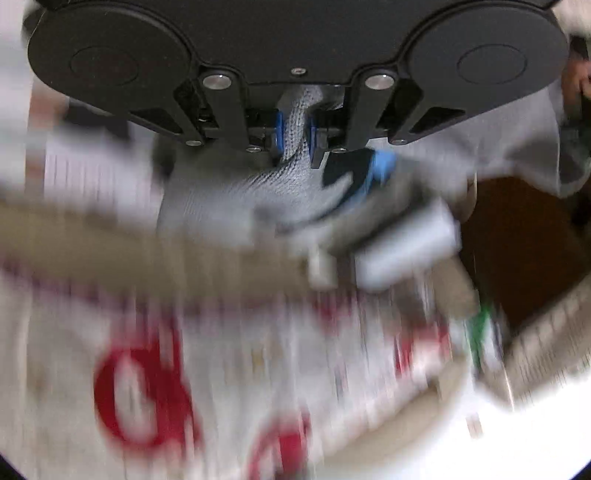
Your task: Fold clothes
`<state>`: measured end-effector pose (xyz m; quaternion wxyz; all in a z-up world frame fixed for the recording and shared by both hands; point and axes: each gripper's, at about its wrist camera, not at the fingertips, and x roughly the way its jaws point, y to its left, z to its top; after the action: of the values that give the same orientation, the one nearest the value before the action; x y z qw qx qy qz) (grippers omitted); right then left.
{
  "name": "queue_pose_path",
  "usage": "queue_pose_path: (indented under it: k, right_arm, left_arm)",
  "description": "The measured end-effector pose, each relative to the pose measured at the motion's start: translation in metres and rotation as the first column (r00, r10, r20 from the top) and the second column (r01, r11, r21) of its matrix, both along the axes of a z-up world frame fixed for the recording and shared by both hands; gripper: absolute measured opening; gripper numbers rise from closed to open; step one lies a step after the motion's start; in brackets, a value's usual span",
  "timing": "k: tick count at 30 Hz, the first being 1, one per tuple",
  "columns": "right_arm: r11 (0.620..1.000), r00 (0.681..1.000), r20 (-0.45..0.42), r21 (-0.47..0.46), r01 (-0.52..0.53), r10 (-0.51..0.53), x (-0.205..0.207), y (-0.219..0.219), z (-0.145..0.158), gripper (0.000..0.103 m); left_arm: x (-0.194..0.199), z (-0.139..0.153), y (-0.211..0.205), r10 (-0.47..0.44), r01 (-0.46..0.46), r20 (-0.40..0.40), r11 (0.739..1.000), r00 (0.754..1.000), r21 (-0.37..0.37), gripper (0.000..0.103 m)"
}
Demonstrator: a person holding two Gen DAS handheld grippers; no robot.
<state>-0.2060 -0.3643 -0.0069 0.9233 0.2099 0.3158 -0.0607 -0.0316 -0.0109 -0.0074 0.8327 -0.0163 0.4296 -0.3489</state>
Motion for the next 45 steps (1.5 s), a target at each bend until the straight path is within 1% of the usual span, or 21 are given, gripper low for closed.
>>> queue_pose_path:
  k: [1,3,5,8,9,11,14,16,18,20,23,26,32,35,37,38,39,40,42,43,45]
  right_arm:
    - [0.999,0.996,-0.085,0.025,-0.036,0.038,0.001,0.006,-0.027,0.017]
    - [0.992,0.963,-0.242,0.079,-0.100,0.117,0.003,0.016,-0.079,0.022]
    - [0.982,0.940,-0.292,0.120,-0.146,0.176,-0.001,0.020,-0.109,0.026]
    - [0.975,0.963,-0.201,0.167,-0.150,0.182,-0.012,-0.001,-0.100,0.029]
    - [0.975,0.972,-0.162,0.172,-0.143,0.171,-0.016,-0.011,-0.093,0.029]
    - [0.984,0.988,-0.097,0.143,-0.103,0.117,-0.021,-0.034,-0.077,0.039]
    - [0.994,0.999,-0.004,0.103,-0.036,0.037,-0.028,-0.070,-0.056,0.042]
    - [0.999,0.999,-0.044,0.041,0.027,-0.025,-0.028,-0.094,-0.063,0.042]
    - [0.995,0.990,-0.116,-0.067,0.070,-0.078,-0.020,-0.110,-0.080,0.044]
    - [0.994,0.984,-0.160,-0.087,0.063,-0.077,-0.011,-0.120,-0.100,0.044]
    - [0.999,0.985,-0.170,-0.037,0.026,-0.032,-0.001,-0.125,-0.123,0.047]
    - [0.999,0.988,-0.151,-0.041,-0.010,0.004,0.005,-0.121,-0.142,0.064]
    - [0.999,0.990,-0.137,0.035,-0.011,0.016,0.014,-0.127,-0.161,0.065]
    - [0.998,0.991,-0.123,0.036,-0.051,0.055,0.024,-0.119,-0.163,0.065]
    - [0.996,0.992,-0.095,0.058,-0.073,0.079,0.029,-0.115,-0.162,0.065]
    - [0.994,0.993,-0.082,0.077,-0.078,0.085,0.031,-0.115,-0.161,0.065]
    - [0.994,0.994,-0.075,0.082,-0.078,0.085,0.033,-0.113,-0.159,0.066]
    - [0.994,0.994,-0.071,0.079,-0.077,0.083,0.034,-0.110,-0.158,0.066]
    - [0.998,0.993,-0.095,0.018,-0.066,0.068,0.038,-0.102,-0.159,0.070]
    - [0.998,0.992,-0.116,-0.029,-0.058,0.054,0.040,-0.097,-0.160,0.070]
    - [0.986,0.983,-0.181,-0.160,-0.045,0.016,0.046,-0.081,-0.166,0.071]
  left_arm:
    - [-0.005,-0.014,0.001,-0.004,0.007,-0.037,0.997,0.999,0.075,0.014]
    - [-0.013,-0.038,0.006,-0.010,0.027,-0.093,0.983,0.996,0.181,0.016]
    - [-0.018,-0.045,0.016,-0.006,0.033,-0.131,0.977,0.991,0.210,0.017]
    - [-0.019,-0.022,0.033,0.005,0.013,-0.116,0.988,0.993,0.155,0.022]
    - [-0.017,-0.010,0.035,0.009,0.004,-0.089,0.990,0.996,0.140,0.023]
    - [-0.015,0.010,0.032,0.013,-0.011,-0.017,0.994,1.000,0.111,0.027]
    - [-0.001,0.030,0.017,0.028,-0.033,0.075,0.997,0.997,0.073,0.034]
    - [0.012,0.037,0.002,0.035,-0.042,0.118,0.997,0.992,0.058,0.034]
    - [0.026,0.037,-0.027,0.013,-0.018,0.139,0.999,0.990,0.032,0.037]
    - [0.038,0.030,-0.063,-0.032,0.033,0.138,0.999,0.990,-0.002,0.043]
    - [0.048,-0.001,-0.139,-0.152,0.153,0.073,0.988,0.986,-0.014,0.043]
    - [0.049,-0.036,-0.215,-0.249,0.250,0.017,0.968,0.968,-0.020,0.044]
    - [0.043,-0.085,-0.333,-0.369,0.366,-0.078,0.929,0.926,-0.052,0.045]
    - [0.039,-0.101,-0.371,-0.415,0.416,-0.111,0.909,0.903,-0.012,0.048]
    - [0.032,-0.107,-0.384,-0.442,0.446,-0.080,0.894,0.894,0.047,0.047]
    - [0.028,-0.109,-0.387,-0.461,0.464,-0.054,0.882,0.886,0.088,0.030]
    - [0.023,-0.111,-0.388,-0.470,0.465,-0.012,0.869,0.882,0.167,0.012]
    - [0.018,-0.112,-0.389,-0.481,0.460,0.032,0.854,0.876,0.244,0.003]
    - [0.012,-0.107,-0.380,-0.487,0.411,0.170,0.844,0.857,0.344,0.003]
    - [0.010,-0.104,-0.373,-0.481,0.382,0.237,0.850,0.844,0.363,0.003]
    - [0.015,-0.095,-0.359,-0.438,0.323,0.303,0.875,0.846,0.360,0.003]
